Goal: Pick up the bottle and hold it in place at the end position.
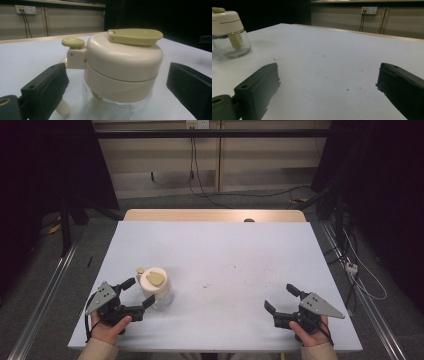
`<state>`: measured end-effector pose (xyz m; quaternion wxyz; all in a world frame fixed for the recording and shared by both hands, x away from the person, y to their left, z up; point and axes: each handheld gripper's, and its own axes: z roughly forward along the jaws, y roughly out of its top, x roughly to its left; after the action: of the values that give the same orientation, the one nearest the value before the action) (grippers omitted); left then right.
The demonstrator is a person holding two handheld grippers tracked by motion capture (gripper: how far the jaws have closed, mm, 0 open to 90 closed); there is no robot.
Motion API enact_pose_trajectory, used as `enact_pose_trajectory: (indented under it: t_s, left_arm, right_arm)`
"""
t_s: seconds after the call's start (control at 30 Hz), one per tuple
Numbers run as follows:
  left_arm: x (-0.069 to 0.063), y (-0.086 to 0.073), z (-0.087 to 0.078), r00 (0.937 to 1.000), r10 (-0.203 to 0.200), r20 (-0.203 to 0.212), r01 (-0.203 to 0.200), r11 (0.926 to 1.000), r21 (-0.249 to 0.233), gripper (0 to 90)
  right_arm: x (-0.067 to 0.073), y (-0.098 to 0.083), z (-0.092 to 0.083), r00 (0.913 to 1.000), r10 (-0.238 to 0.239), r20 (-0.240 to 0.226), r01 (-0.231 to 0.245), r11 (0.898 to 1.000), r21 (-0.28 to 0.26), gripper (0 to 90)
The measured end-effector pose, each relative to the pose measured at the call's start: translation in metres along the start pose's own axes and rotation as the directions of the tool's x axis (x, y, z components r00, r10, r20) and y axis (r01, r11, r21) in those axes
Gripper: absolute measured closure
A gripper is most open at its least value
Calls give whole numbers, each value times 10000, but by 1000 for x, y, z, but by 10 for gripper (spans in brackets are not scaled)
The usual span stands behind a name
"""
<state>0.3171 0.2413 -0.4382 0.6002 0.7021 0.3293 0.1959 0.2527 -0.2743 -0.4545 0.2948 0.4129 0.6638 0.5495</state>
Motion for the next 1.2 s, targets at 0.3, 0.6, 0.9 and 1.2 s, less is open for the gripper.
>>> enact_pose_trajectory:
  t_s: [0.3, 0.6, 0.9, 1.2]
  left_arm:
    - [-2, 0, 7, 9996, 84, 282, -90, 9997, 207, 30]
    - [-5, -1, 15, 9996, 114, 240, -127, 9985, 527, 19]
    - [-4, -4, 19, 10000, 55, -35, -51, 9953, 969, 27]
    - [-7, -4, 31, 9992, 93, -383, -51, 9941, 1083, 28]
  right_arm:
    - [0, -1, -1, 10000, -6, 22, 6, 10000, 53, 35]
    - [-1, -1, -3, 10000, -8, 88, 7, 10000, 73, 36]
    - [-1, -2, -5, 9999, 78, 104, -79, 9999, 80, 37]
    - [-2, -2, -5, 10000, 19, 80, -20, 9999, 113, 37]
